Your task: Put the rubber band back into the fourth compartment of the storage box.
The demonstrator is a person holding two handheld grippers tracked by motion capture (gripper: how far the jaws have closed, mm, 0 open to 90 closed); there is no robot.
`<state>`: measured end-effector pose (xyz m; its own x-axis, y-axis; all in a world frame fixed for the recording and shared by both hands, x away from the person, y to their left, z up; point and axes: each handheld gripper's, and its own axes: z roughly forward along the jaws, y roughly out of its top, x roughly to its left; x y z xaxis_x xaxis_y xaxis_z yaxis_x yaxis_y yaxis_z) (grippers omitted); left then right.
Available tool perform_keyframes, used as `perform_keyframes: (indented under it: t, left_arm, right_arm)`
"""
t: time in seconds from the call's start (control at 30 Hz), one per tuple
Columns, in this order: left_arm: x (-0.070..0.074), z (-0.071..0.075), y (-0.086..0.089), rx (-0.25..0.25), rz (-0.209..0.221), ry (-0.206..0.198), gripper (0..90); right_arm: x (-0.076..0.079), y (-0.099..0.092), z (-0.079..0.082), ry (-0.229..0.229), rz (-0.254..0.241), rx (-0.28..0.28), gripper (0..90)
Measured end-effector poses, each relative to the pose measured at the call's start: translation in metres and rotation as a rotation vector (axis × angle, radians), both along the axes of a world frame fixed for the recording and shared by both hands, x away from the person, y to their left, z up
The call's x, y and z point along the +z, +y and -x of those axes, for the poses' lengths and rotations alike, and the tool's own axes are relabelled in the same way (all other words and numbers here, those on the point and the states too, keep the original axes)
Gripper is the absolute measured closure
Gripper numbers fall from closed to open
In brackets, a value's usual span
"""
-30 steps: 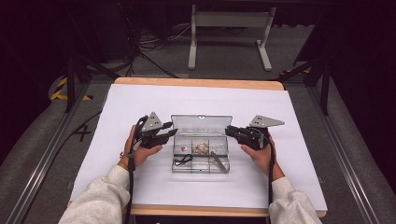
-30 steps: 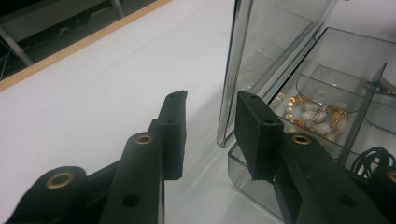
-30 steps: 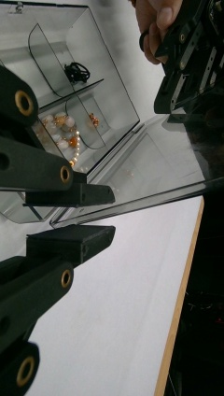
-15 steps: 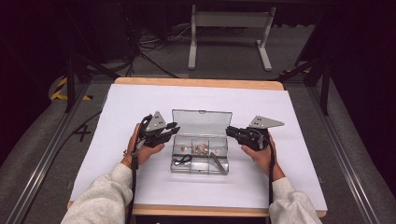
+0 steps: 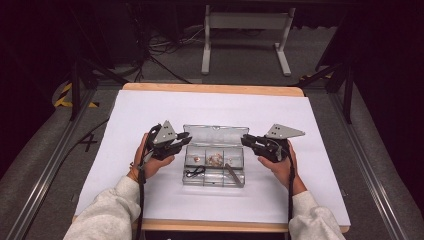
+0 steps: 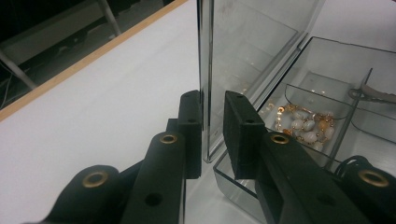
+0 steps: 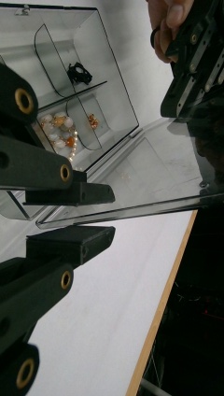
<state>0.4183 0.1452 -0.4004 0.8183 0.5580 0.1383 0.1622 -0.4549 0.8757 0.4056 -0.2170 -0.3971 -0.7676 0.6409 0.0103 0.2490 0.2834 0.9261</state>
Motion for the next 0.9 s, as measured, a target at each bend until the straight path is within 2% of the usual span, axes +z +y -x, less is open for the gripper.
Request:
perform_keyframes:
  t: [0.27,0.5,0.9]
  left_arm:
    - [0.002,0.006,0.002,-0.019,-0.013,-0.008,78.9]
    - [0.004,0.012,0.008,-0.027,-0.002,-0.003,80.1]
    - [0.0,0.019,0.011,-0.042,-0.085,0.0,79.0]
  right_arm:
    - [0.002,0.001,0.006,-0.006,0.025,0.01,76.7]
    - [0.003,0.002,0.011,-0.014,0.041,0.008,76.3]
    - [0.002,0.002,0.019,-0.019,0.08,0.011,77.0]
